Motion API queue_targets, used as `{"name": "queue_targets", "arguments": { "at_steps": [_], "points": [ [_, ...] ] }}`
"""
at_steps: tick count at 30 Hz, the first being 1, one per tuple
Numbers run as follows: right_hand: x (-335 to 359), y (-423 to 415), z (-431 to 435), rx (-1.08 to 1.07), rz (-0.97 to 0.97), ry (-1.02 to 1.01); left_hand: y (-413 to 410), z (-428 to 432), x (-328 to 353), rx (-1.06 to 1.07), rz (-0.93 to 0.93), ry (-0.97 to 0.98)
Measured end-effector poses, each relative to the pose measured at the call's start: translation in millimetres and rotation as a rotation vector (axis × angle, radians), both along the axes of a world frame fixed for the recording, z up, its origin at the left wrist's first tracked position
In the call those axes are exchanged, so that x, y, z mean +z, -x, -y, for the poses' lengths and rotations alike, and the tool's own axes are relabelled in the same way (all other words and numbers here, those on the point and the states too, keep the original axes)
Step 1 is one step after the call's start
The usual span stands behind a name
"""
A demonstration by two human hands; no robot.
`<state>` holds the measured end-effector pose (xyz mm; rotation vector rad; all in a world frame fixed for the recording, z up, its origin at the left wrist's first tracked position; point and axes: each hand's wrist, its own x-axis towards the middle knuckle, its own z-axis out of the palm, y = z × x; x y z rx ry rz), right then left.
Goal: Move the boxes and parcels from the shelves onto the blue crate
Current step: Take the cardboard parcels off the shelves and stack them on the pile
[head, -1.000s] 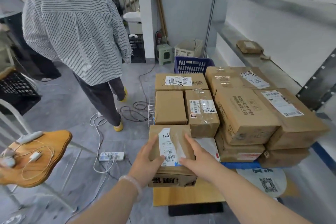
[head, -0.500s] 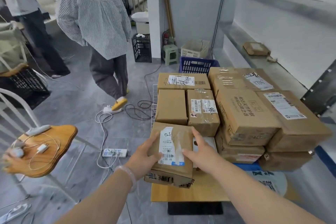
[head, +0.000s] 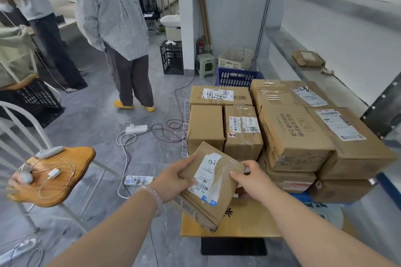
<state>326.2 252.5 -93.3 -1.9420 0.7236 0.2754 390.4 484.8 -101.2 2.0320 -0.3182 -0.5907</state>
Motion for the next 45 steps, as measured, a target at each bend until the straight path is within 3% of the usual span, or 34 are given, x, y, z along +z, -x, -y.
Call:
{"name": "queue_targets", "arguments": {
  "at_steps": [5,8,15,22,27,31,39,45],
  "points": [
    [3,6,-1,-0.149,-0.012,-0.254,-1,0,0,0.19,0.105,0.032],
    [1,10,-2,-0.232,-0.018,-0.332,3,0,-6,0.23,0.191,-0.061],
    [-2,10,-11,-0.319,-0.006,-0.42,14,9,-15,0.346,0.095,-0.086],
    [2,15,-16,0.096,0.032,0.05,14,8,-10,0.399,0.132,-0.09],
    [2,15,-21,0.383,0.062,0.231,16,10,-3,0.356,0.187,-0.095],
    [1,17,-16,0.521,0.017,0.357,20,4,-10,0.195,0.238,-0.169],
    [6,17,-8,0.523,0.042,0.458,13,-4,-19,-0.1,0.246,-0.339],
    [7,13,-11,0.559,0.037,0.467,3,-9,-23,-0.128,0.285,-0.36]
  ]
}}
